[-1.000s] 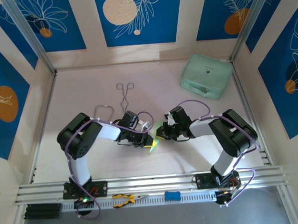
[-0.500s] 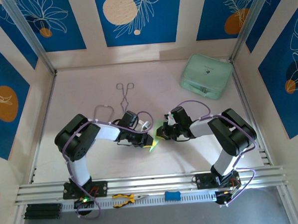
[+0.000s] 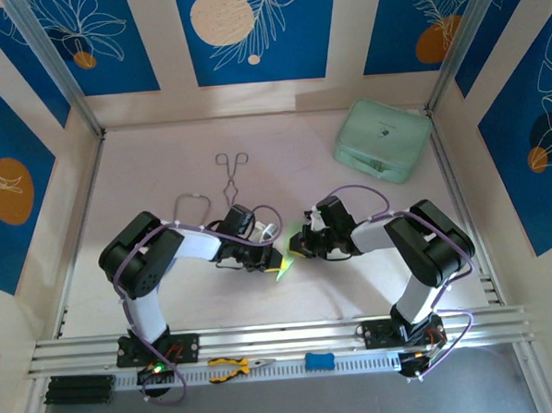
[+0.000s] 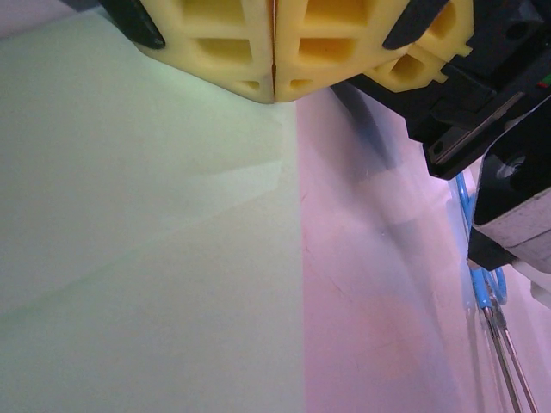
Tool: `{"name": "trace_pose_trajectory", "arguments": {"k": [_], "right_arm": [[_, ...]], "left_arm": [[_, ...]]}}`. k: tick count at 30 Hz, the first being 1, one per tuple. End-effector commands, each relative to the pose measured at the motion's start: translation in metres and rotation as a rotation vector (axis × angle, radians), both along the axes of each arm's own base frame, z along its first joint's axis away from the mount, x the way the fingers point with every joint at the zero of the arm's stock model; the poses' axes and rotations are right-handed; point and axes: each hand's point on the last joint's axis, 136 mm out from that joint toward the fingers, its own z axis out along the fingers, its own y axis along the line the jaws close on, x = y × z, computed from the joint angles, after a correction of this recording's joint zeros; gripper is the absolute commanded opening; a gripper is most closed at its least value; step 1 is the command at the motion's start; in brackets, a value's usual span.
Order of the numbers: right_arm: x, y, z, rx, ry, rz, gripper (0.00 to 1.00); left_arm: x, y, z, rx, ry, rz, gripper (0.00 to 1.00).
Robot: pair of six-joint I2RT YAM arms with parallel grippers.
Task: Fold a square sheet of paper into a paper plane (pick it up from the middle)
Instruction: Fold the wing for the fifth time at the center of the table.
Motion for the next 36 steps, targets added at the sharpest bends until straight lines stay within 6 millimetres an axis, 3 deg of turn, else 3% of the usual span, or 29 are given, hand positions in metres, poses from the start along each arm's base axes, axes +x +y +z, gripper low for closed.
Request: {"name": "trace_pose_trajectory", "arguments": {"k": [1, 15, 21, 26, 31, 33, 36], "right_arm": [[-0.021, -0.022, -0.040, -0.145, 0.117, -0.027, 0.10], [-0.023, -0.028, -0.050, -0.201, 0.152, -0.038, 0.09], [-0.023, -0.028, -0.050, -0.204, 0.155, -0.038, 0.09], [-0.023, -0.029, -0.051, -0.209, 0.159, -0.040, 0.09], [-0.026, -0.032, -0.055, -0.225, 0.175, -0.044, 0.09], [-0.026, -0.032, -0.057, -0.227, 0.178, -0.046, 0.09], [-0.026, -0.032, -0.057, -0.228, 0.181, -0.048, 0.09]], "left_arm": [[-0.019, 0.006, -0.001, -0.005, 0.071, -0.036, 0.00], [-0.049, 0.013, -0.020, 0.069, 0.165, -0.107, 0.00], [-0.052, 0.018, -0.023, 0.108, 0.156, -0.103, 0.02], [-0.052, 0.016, -0.015, 0.079, 0.137, -0.103, 0.06], [-0.052, 0.015, -0.006, 0.059, 0.118, -0.098, 0.00], [-0.053, 0.016, -0.007, 0.062, 0.123, -0.096, 0.06], [-0.054, 0.016, -0.006, 0.057, 0.121, -0.094, 0.06]]}}
